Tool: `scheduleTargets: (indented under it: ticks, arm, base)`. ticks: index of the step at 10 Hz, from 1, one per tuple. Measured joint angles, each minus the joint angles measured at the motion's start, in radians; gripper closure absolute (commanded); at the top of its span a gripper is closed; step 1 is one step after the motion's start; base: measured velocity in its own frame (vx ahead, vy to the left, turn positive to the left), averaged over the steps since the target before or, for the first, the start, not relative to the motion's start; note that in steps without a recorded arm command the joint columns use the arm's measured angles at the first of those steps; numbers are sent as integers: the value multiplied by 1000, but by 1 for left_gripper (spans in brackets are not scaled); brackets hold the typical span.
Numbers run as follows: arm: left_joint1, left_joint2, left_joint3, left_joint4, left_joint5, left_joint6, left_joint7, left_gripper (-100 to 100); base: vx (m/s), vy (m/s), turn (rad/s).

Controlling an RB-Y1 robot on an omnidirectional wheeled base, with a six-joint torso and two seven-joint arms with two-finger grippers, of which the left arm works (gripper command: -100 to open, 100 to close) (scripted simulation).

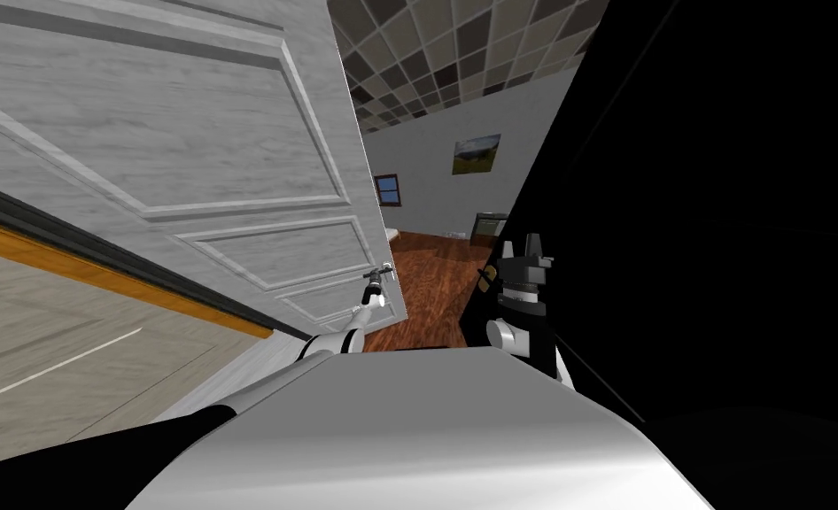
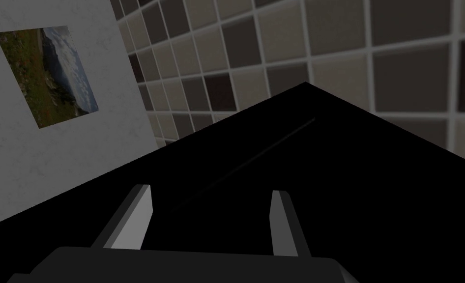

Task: Push the door open

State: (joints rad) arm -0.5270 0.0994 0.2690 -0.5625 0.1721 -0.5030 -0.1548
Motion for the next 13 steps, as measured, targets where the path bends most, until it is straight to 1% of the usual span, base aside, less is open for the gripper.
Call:
scheduleTargets:
  ticks: [1,2,3,4,5,6,7,8,9,10,11,12,13]
  arm:
    - [-11,-6,7,9,4,-8,-14,100]
    - [-5,-19,17,-12,9,-1,-36,100]
    - [13,-24,18,-47,11,16,-47,100]
    - [17,-29,23,-62,13,24,-56,100]
    - [13,-30,26,-56,14,16,-61,100]
    - [17,-31,27,-62,14,16,-62,100]
    - [8,-24,24,-36,14,4,-56,100]
    - [8,-26,27,-30,17,2,-59,100]
    - [8,-34,31,-27,20,4,-70,100]
    - [-11,-38,38,12,26,-12,-83,100]
    - [-28,-43,46,38,31,-26,-96,100]
    - [-32,-40,50,34,34,-27,-100,100]
    - [-24,-40,52,8,34,-20,-102,100]
  base:
    - [155,29,157]
    - [152,20,100]
    - [85,1,59]
    - [21,7,4]
    - [-8,0,-22]
    - [-22,1,18]
    - [45,11,135]
    - [100,2,100]
    - [155,-3,138]
    - [160,-11,174]
    - [111,-15,27]
    - [52,5,-12]
    - [82,7,132]
